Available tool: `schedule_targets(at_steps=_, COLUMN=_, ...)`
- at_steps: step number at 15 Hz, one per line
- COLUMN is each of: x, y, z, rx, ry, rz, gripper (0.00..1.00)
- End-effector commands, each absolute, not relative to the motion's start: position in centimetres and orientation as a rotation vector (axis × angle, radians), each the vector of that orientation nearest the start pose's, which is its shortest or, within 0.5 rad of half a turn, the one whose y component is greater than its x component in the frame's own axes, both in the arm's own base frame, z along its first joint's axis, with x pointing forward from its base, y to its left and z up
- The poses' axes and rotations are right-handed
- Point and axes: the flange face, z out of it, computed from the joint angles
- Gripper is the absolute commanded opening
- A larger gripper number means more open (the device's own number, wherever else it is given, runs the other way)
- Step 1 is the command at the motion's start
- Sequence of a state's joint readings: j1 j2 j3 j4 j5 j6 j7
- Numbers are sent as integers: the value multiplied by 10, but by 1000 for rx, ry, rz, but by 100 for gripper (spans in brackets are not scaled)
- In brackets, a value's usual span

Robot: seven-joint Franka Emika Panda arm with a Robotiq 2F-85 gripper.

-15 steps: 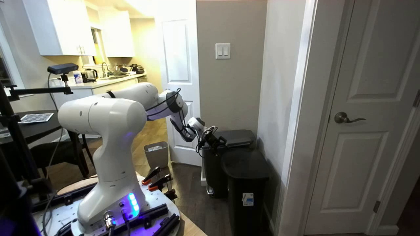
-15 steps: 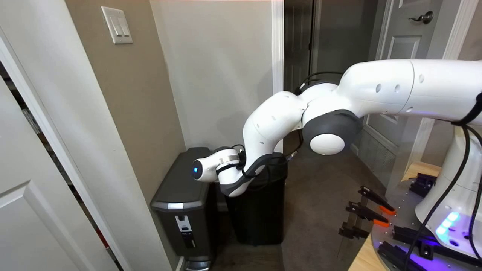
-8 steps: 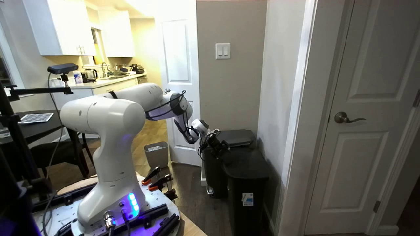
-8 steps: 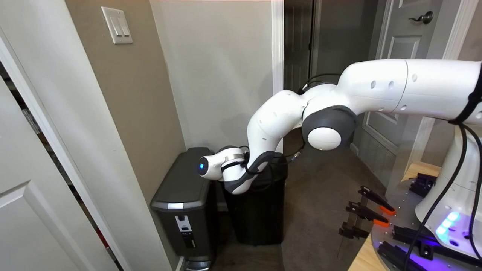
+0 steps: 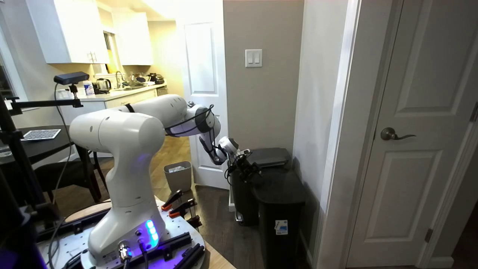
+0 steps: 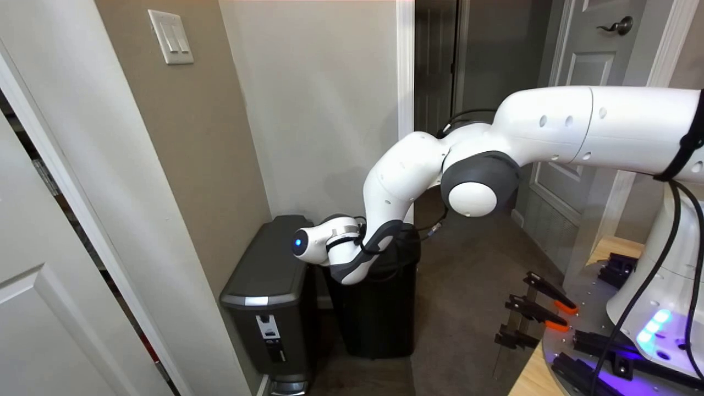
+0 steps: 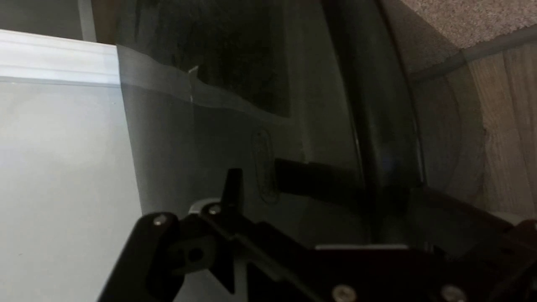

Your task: Fully open the black bin

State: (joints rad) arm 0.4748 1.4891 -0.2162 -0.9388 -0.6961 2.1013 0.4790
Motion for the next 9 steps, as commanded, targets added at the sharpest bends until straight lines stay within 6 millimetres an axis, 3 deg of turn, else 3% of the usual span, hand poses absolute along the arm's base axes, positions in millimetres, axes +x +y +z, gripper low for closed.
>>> schedule_targets(at_steps=1, x=677, y=207, z=-67, rx=2374, ry=494, rz=36, gripper=100)
schedule_targets(at_steps=6, x=674, y=237, z=-57, rx=2320, ry=481, rz=111, gripper=100)
schedule_targets(at_steps=9, x=671, y=245, z=-56, rx=2301, ry=486, rz=128, gripper=100)
